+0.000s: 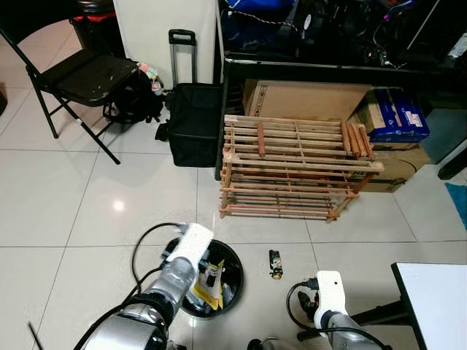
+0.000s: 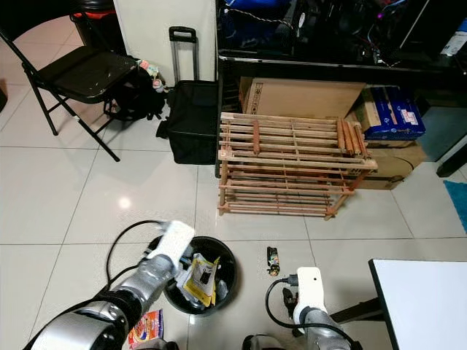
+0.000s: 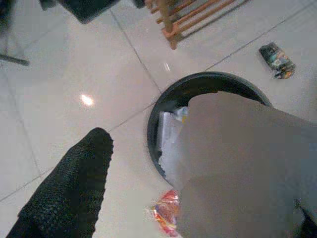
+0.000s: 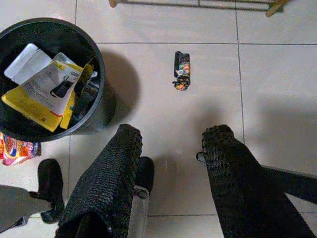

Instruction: Picking trash to rubbish bin

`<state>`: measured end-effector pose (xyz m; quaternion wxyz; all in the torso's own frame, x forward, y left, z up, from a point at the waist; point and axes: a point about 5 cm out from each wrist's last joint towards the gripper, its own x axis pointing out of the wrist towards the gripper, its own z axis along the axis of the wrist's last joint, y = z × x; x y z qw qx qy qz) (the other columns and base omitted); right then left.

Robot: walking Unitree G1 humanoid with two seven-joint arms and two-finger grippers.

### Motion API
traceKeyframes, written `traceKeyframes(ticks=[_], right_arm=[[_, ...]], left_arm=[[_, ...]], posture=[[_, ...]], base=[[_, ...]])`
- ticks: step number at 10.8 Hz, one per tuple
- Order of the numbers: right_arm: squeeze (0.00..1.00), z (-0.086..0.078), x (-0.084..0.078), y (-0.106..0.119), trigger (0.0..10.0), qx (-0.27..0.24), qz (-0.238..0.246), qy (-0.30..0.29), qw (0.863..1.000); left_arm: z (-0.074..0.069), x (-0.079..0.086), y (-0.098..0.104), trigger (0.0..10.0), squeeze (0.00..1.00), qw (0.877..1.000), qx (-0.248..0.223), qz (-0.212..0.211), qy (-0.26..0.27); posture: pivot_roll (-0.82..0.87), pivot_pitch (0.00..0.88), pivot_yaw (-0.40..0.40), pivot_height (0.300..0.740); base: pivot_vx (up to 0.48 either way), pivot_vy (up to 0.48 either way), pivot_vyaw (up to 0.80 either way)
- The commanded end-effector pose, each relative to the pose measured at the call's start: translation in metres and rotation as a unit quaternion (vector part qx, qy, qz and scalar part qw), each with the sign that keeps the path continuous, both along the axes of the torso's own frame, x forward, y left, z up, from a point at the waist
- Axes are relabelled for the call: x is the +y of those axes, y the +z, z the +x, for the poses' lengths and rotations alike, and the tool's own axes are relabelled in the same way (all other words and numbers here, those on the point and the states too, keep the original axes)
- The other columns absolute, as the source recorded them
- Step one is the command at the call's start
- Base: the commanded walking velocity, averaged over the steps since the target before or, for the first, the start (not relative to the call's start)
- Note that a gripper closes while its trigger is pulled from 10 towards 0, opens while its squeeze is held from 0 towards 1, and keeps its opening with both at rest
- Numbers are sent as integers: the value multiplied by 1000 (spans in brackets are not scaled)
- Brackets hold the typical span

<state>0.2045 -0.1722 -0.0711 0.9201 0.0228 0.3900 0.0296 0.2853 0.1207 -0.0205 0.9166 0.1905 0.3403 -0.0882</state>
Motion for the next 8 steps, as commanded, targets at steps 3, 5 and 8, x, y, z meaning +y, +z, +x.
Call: traceKeyframes(ticks=[3, 5, 8], right_arm=[[0, -4, -3, -2, 10000, 3, -1, -5, 1000], [0, -3, -2, -2, 10000, 3, -1, -5, 1000], [0, -3, -1, -1, 10000, 2, 0, -6, 1000]], left_arm=[[-5, 3, -5, 10000, 0, 1000, 14, 1, -4], [-5, 9, -5, 10000, 0, 1000, 18, -1, 24], [-3, 4, -3, 10000, 0, 1000, 8, 1, 13]], posture=[[-79, 107, -91, 740], [-79, 109, -90, 740], [-79, 108, -89, 740]], base=[[0, 0, 0], [0, 0, 0], [0, 0, 0]])
